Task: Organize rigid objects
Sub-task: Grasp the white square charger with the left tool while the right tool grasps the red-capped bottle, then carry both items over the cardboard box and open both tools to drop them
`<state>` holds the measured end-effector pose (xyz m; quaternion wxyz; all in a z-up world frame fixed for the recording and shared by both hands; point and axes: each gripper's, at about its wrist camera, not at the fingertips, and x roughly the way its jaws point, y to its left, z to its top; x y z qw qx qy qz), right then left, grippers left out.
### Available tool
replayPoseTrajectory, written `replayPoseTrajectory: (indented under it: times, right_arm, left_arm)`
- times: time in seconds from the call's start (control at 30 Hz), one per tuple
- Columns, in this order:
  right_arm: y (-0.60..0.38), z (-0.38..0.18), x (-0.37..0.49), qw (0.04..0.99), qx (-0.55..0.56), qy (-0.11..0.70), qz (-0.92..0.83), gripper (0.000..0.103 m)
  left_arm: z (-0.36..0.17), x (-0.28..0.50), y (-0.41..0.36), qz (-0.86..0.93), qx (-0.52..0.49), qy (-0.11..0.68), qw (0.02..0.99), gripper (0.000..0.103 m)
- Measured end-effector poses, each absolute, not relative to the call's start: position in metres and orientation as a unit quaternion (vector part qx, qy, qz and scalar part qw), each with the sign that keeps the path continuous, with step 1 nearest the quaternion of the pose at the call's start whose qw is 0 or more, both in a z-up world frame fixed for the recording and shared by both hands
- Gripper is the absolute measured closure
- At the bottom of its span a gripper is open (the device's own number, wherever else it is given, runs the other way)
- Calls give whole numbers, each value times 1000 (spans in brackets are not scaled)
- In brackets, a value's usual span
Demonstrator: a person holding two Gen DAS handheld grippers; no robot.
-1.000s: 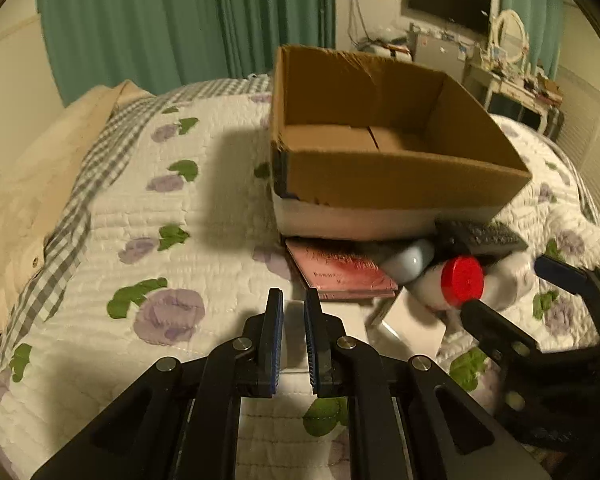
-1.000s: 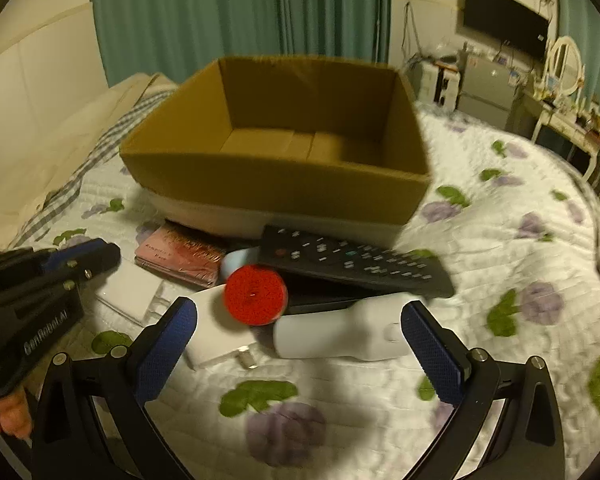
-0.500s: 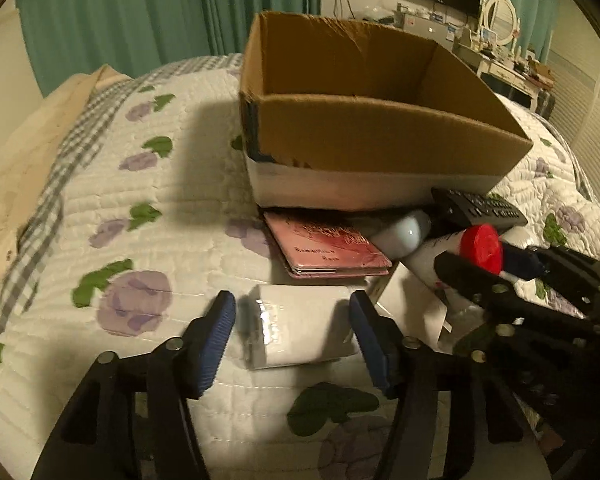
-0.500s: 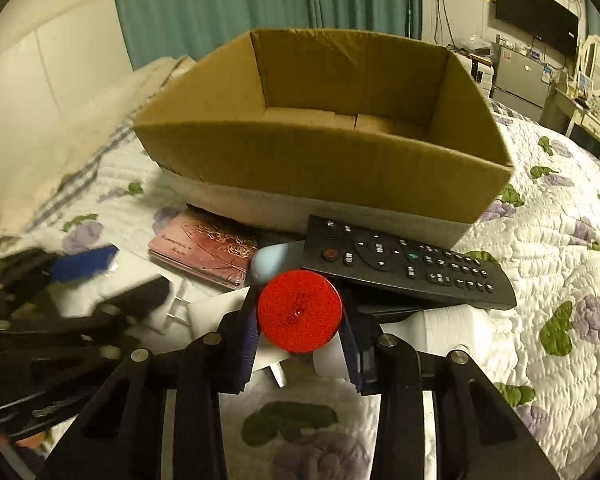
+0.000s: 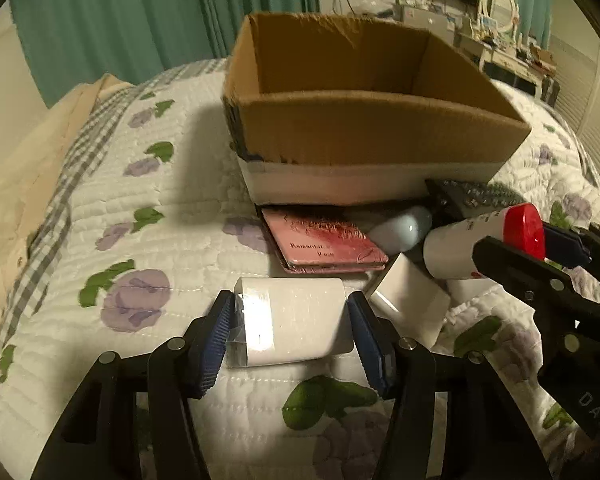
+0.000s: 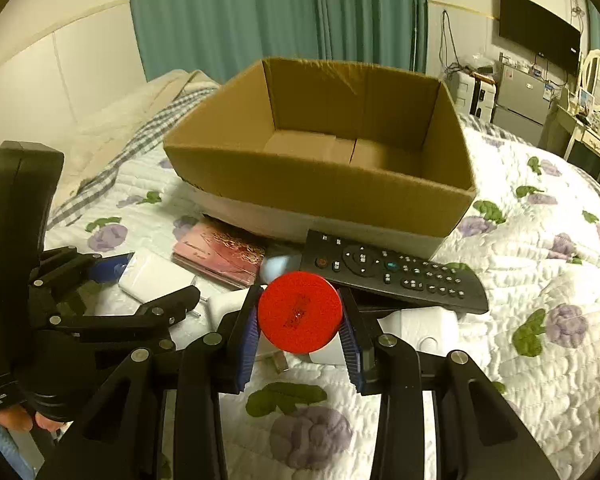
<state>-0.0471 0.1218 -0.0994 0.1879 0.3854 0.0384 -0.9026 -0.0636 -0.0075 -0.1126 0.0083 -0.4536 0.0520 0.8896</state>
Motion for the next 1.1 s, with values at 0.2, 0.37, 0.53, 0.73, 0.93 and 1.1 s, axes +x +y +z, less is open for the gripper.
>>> replayPoseTrajectory:
  times: [0.2, 0.37, 0.53, 0.73, 0.93, 1.1]
  right_arm:
    - [126, -71, -35, 193, 363, 38, -911, 67]
    - [130, -35, -28, 199, 333, 40, -921, 67]
    - [140, 5, -36, 189, 301, 51, -933, 67]
    - [145, 32, -76, 167, 283, 78, -941, 67]
    - [146, 21, -127, 157, 294, 84, -939, 67]
    - [147, -18, -158, 157, 327, 73, -929, 67]
  left_arm:
    - [-71, -47, -6, 908, -416, 33, 20, 45]
    - [-37, -48, -13, 922, -387, 20, 21, 45]
    - [-9, -59, -15, 934, -356, 14, 22, 45]
    - [12, -84, -12, 945, -327, 10, 28, 45]
    - [4, -127, -3, 945, -325, 16, 28, 45]
    - [-12, -153, 6, 940, -340, 27, 31, 45]
